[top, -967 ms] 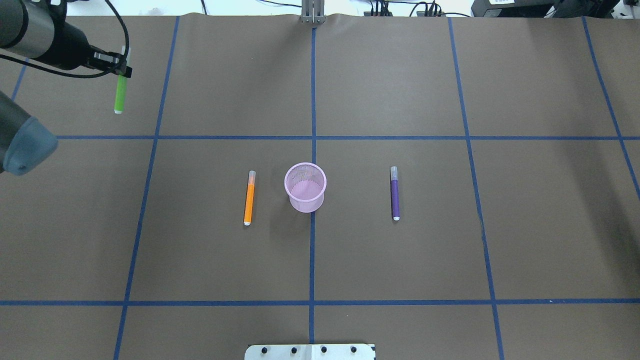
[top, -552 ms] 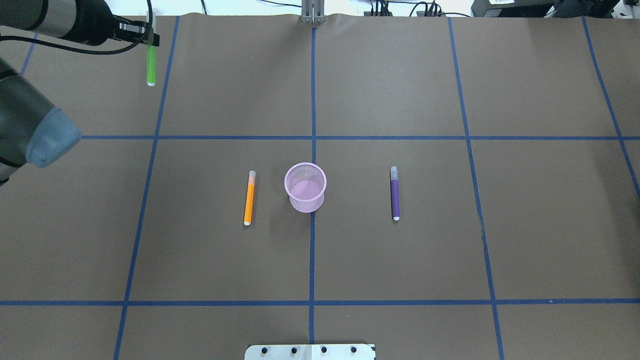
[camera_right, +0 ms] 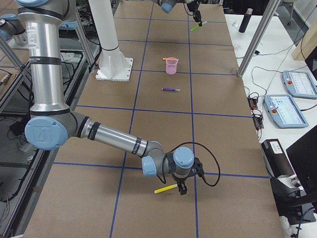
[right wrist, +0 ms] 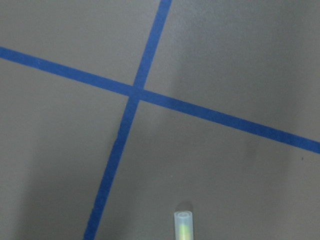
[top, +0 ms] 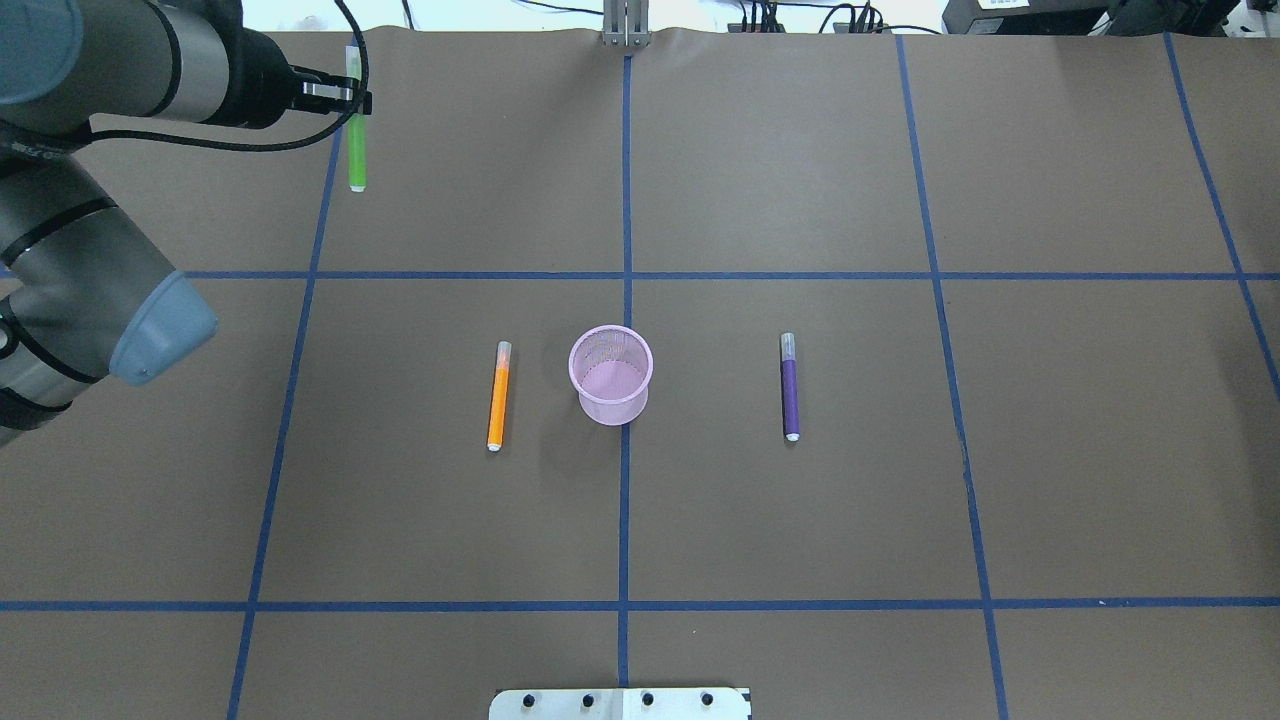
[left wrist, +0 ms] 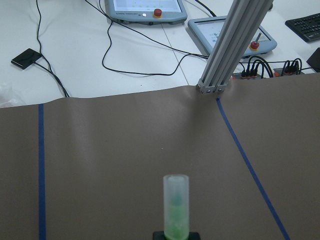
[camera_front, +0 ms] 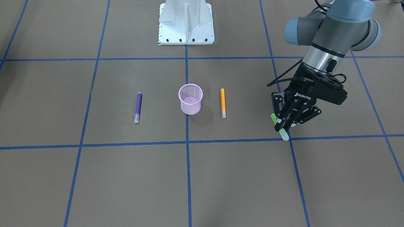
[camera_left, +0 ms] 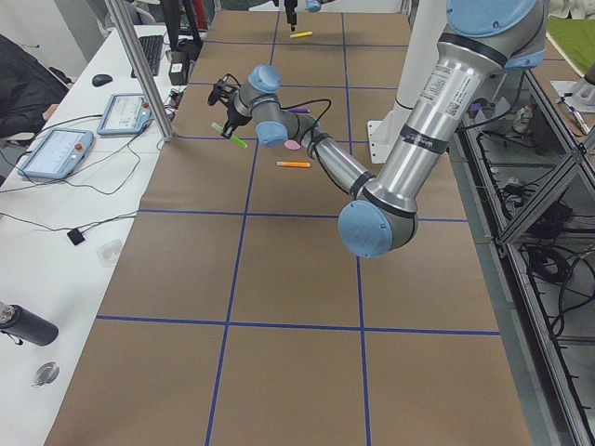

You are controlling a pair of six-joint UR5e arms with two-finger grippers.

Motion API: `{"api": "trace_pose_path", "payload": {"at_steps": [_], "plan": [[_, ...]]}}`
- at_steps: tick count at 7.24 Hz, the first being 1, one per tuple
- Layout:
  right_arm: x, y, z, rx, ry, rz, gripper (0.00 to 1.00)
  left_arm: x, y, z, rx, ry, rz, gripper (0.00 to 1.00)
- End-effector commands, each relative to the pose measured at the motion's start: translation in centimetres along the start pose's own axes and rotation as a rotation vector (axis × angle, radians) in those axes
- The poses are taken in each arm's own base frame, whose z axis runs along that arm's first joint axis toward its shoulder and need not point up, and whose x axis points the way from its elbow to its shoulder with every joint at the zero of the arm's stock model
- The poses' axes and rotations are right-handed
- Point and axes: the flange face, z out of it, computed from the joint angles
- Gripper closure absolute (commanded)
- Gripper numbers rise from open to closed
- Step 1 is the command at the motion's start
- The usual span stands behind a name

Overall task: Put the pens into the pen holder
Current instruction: 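Lift the green marker upright with the left gripper toward the cup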

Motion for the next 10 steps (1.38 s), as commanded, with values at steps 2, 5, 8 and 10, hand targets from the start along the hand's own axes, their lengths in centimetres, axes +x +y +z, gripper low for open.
{"api": "trace_pose_path", "payload": {"at_steps": [2, 5, 8, 10], "plan": [[0.3, 1.2, 1.8, -0.04, -0.01, -0.004, 0.14, 0.1, 0.1, 0.3, -0.003, -0.002, 0.001, 1.0], [1.0, 2.2, 2.8, -0.063, -0.017, -0.048, 0.24, 0.1, 0.1, 0.3, -0.003, -0.002, 0.001, 1.0], [0.8, 2.1, 3.5, -0.079, -0.019, -0.048, 0.38, 0.1, 0.1, 0.3, -0.003, -0.002, 0.002, 1.0], [0.8, 2.1, 3.7, -0.083, -0.02, -0.048, 0.59, 0.1, 0.1, 0.4, -0.004, -0.001, 0.003, 1.0]]}}
